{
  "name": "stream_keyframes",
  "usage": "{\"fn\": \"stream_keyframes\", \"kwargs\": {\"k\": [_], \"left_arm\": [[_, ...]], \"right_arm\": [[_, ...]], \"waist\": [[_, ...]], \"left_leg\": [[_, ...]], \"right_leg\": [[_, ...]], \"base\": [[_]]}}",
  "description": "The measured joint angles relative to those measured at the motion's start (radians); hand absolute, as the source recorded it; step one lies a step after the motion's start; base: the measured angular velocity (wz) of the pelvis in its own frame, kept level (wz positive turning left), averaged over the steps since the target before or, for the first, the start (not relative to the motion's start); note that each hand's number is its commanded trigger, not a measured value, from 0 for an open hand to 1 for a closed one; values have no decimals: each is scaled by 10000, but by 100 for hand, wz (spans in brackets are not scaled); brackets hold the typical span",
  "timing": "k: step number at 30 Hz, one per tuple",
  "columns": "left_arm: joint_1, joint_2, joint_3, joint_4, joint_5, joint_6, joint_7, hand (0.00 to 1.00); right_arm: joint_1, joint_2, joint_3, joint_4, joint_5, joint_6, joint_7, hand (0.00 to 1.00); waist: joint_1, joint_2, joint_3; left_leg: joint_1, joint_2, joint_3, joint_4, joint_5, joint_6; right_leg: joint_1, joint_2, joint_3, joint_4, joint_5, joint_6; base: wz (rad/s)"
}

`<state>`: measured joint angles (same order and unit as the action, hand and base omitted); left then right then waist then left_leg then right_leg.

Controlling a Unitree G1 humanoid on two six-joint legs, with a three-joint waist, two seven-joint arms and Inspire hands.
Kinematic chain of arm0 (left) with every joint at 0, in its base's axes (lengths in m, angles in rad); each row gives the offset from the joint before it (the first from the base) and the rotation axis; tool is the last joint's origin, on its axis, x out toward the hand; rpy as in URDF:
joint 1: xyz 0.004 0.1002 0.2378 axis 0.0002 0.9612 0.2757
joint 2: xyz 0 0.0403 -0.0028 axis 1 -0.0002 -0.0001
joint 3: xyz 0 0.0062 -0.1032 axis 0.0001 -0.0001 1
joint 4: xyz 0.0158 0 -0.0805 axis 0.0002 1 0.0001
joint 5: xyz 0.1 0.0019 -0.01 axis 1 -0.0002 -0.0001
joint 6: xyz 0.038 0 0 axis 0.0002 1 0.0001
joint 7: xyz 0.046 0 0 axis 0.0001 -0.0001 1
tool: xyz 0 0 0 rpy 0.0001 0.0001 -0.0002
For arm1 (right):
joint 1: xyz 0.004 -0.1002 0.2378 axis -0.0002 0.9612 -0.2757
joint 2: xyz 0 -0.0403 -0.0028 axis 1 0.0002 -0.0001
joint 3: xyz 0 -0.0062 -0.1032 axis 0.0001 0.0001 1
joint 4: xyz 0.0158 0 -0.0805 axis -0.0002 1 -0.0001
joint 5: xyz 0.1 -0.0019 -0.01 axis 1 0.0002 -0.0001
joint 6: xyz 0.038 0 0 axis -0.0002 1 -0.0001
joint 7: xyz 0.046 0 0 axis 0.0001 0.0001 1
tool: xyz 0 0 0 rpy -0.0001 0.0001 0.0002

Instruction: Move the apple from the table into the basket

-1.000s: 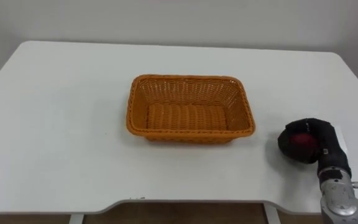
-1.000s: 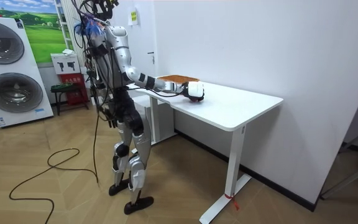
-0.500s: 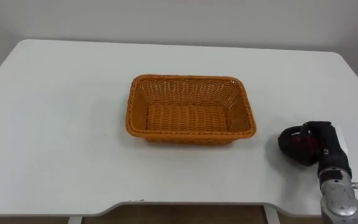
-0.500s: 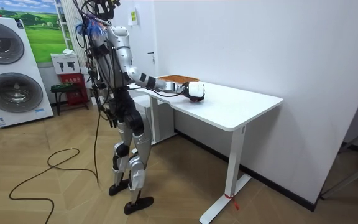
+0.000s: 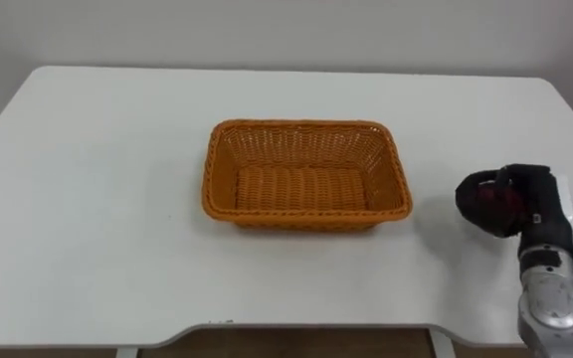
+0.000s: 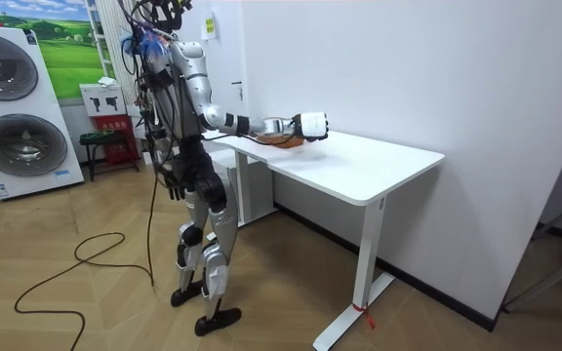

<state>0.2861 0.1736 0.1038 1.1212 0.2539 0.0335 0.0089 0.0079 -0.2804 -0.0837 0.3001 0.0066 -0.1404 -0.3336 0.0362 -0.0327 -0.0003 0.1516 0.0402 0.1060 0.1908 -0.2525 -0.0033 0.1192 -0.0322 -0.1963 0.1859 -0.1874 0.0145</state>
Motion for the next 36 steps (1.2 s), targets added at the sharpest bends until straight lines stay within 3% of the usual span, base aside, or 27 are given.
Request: {"fn": "stream_keyframes", "kwargs": {"k": [8, 16, 20, 25, 30, 36], "left_arm": [[-8, -7, -84, -58, 30, 12, 3, 0], [-32, 6, -80, -15, 22, -1, -62, 0], [-125, 14, -81, -24, 37, -7, -213, 0], [-207, 49, -99, -13, 17, -22, -244, 0], [-236, 76, -104, -14, 22, -79, -240, 0], [-427, 76, -95, -14, 26, -80, -277, 0]], "right_arm": [[-372, -9, -269, -1804, -159, -17, -306, 100], [-433, -8, -240, -2555, -212, -17, -325, 100], [-560, -9, -212, -2575, -768, -16, -325, 100], [-1366, -17, -148, -2573, -1015, -17, -248, 100], [-1585, -59, 630, -2577, -995, -17, -187, 100], [-1607, -56, 1121, -2575, -1318, 34, 510, 100]], "waist": [[-47, -27, -12], [49, -144, 47], [296, -223, 64], [465, -228, 86], [715, -308, 84], [1007, -260, 107]], "left_leg": [[-2, -2, 3, 13, 1, -1], [-1, -1, 3, 64, 1, -1], [-32, -2, -2, 66, 1, -1], [-64, 3, -19, 67, 1, -1], [-27, 0, -119, 61, 1, -1], [-187, -11, -295, 94, 1, -1]], "right_leg": [[21, -1, 0, 14, 2, 1], [34, -2, 7, 42, 2, 1], [-6, -6, 15, 62, 2, 0], [-54, 2, 19, 80, 2, 0], [2, 1, -43, 13, 3, 0], [-10, -19, -233, -8, 4, 2]], "base": [[0], [0], [0], [0], [3], [8]]}}
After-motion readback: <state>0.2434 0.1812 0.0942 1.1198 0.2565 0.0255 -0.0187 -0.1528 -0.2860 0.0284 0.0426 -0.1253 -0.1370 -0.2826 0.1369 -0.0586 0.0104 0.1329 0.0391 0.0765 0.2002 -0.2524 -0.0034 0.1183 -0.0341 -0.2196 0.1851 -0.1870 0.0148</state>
